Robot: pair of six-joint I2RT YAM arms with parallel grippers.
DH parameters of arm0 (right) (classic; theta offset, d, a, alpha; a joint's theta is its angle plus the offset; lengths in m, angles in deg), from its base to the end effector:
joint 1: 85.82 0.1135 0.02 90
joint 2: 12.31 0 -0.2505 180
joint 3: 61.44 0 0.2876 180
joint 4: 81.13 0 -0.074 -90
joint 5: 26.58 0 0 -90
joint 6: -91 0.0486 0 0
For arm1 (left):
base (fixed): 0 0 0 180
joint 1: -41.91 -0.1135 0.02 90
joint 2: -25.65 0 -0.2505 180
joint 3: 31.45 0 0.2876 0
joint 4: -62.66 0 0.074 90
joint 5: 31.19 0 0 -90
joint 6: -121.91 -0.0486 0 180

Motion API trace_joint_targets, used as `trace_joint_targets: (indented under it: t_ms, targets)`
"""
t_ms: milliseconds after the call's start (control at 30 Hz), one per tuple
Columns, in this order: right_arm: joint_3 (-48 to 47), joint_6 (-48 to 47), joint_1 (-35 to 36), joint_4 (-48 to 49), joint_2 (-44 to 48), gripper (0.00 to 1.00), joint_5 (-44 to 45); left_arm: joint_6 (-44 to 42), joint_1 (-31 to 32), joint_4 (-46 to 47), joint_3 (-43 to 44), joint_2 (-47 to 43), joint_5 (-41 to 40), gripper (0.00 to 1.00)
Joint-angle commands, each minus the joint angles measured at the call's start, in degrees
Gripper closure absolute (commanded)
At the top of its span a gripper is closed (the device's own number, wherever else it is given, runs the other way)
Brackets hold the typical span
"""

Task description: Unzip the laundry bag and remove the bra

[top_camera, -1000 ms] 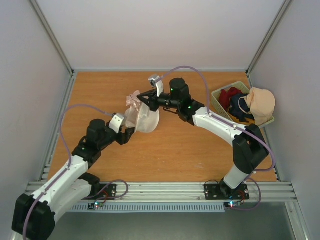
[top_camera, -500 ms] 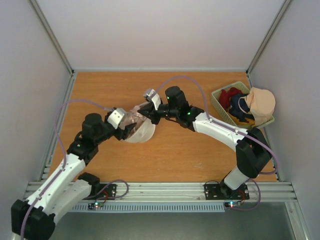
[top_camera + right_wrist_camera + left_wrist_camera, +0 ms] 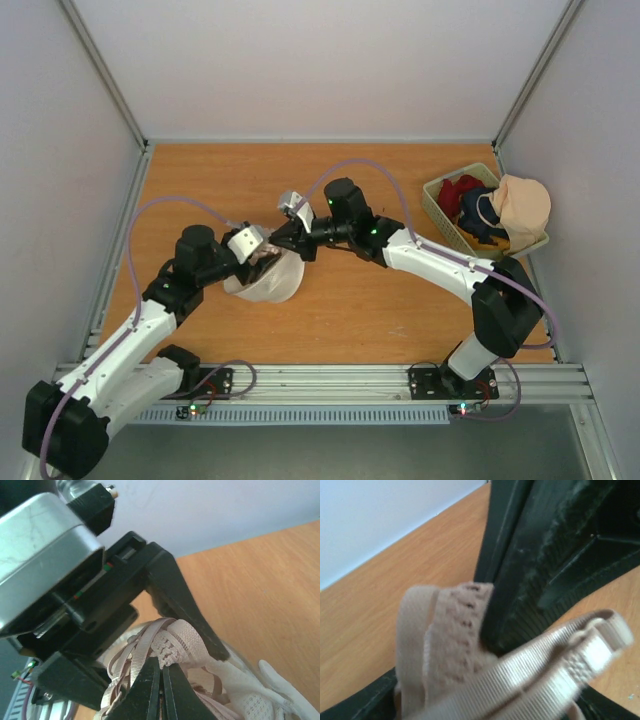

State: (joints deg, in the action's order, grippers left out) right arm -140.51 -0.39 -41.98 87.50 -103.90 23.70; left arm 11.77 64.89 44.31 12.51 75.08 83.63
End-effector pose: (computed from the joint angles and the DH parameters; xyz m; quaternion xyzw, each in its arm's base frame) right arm 0.2739 0.3061 0.2564 -0.4742 0.6564 0.4511 0.3751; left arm 0.2235 -0.1169 0.2287 0.4098 0.7179 -0.1932 0.5286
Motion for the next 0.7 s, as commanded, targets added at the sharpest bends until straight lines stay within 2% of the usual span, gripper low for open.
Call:
trace_joint_targets:
  t_ms: [0, 33, 133, 167, 200, 233, 267, 300, 400, 467, 567, 667]
  targets:
    - [0.58, -1.97, 0.73, 2.21, 3.06, 0.99, -5.09, 1.73, 0.32, 5.71, -0.91, 0.28, 0.28, 0.45]
    - [0.78, -2.02, 0.73, 2.17, 3.27, 0.99, -5.25, 2.12, 0.31, 5.69, -1.04, 0.13, 0.54, 0.51]
    - [1.25, -1.79, 0.72, 2.14, 3.51, 0.99, -5.13, 2.68, 0.31, 5.47, -1.58, -0.39, 0.61, 0.76]
    - [1.28, -1.48, 0.73, 2.15, 3.66, 0.95, -4.29, 2.93, 0.31, 5.39, -1.74, -0.52, 0.52, 0.84]
    - [1.35, -0.84, 0.73, 2.07, 3.89, 0.83, -2.34, 3.06, 0.31, 5.35, -1.86, -0.73, 0.31, 0.92]
    - [1.37, -0.03, 0.68, 1.76, 4.08, 0.66, 0.46, 3.08, 0.31, 5.41, -1.91, -0.87, -0.01, 0.98]
    - [1.26, 1.01, 0.60, 1.03, 4.13, 0.53, 5.08, 3.45, 0.31, 5.49, -2.03, -0.91, -0.48, 0.99]
    - [1.05, 3.24, 0.44, 0.08, 4.08, 0.45, 9.95, 3.66, 0.31, 5.56, -2.10, -1.03, -1.00, 0.99]
    - [0.34, 9.56, -1.27, -6.02, 3.77, 0.33, 24.40, 4.08, 0.31, 5.69, -2.99, -1.52, -1.91, 0.99]
    - [0.44, 13.42, -1.60, -8.83, 3.58, 0.23, 28.09, 4.06, 0.31, 8.45, -3.75, -1.62, -2.21, 0.99]
    - [2.84, 18.24, -1.48, -6.44, 3.26, 0.11, 20.89, 4.89, 0.31, 11.03, -4.65, -1.62, -3.49, 0.99]
    - [7.35, 20.32, -1.04, -0.17, 3.60, 0.13, 12.99, 5.67, 0.40, 12.88, -5.16, -1.53, -5.22, 0.99]
